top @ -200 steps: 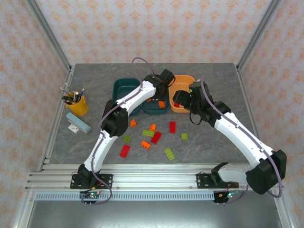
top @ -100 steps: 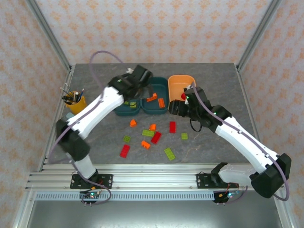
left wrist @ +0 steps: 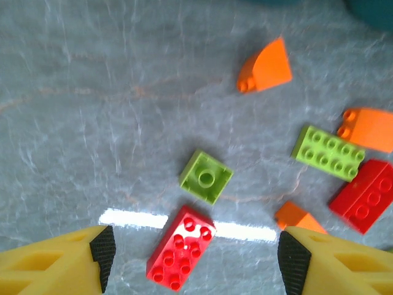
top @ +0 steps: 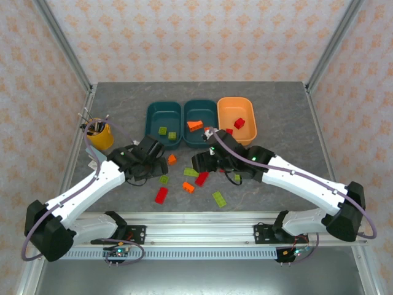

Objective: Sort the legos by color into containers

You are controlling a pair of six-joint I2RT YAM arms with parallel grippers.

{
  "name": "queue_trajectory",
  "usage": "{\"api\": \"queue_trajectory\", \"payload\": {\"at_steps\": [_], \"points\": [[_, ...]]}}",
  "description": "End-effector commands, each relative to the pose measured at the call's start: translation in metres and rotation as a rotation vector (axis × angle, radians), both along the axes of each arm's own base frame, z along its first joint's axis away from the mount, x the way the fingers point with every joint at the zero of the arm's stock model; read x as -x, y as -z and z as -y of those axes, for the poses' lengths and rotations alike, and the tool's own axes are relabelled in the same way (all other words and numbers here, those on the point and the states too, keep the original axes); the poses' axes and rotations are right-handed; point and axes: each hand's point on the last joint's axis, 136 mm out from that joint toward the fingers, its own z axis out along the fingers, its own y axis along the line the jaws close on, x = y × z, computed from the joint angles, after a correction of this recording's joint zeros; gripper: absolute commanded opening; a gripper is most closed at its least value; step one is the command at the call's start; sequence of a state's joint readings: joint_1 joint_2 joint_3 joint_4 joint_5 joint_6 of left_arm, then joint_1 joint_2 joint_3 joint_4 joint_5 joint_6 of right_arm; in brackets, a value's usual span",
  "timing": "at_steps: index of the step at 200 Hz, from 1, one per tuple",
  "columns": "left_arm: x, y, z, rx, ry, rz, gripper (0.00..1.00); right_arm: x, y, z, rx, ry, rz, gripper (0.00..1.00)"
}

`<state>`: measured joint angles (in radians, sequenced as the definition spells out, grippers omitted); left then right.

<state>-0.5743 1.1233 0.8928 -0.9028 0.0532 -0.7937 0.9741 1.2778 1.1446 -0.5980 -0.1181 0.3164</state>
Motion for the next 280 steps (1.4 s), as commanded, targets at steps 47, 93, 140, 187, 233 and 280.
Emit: {"api": "queue_trajectory", "payload": {"at_steps": [47,93,140,187,233,280], "points": [[-0.004,0.038,0.028,-0.023,0.272,-0.084,0.73,0.016,0.004,-0.024,-0.135,-0.055,-0.081,0.71],[-0.023,0.065,0.025,-0.168,0.386,-0.135,0.75,0.017,0.010,-0.017,-0.156,-0.014,-0.095,0.71],[-0.025,0.097,0.033,-0.166,0.400,-0.207,0.64,0.018,0.013,-0.010,-0.143,0.010,-0.098,0.70],[-0.025,0.107,0.033,-0.171,0.388,-0.222,0.39,0.016,0.015,-0.002,-0.125,0.040,-0.087,0.70],[-0.042,0.060,0.025,-0.193,0.316,-0.128,0.28,0.006,0.003,0.010,-0.110,0.090,-0.046,0.70],[-0.101,-0.022,0.002,-0.119,0.158,-0.040,0.27,-0.045,-0.055,0.033,-0.233,0.241,0.059,0.70]]}}
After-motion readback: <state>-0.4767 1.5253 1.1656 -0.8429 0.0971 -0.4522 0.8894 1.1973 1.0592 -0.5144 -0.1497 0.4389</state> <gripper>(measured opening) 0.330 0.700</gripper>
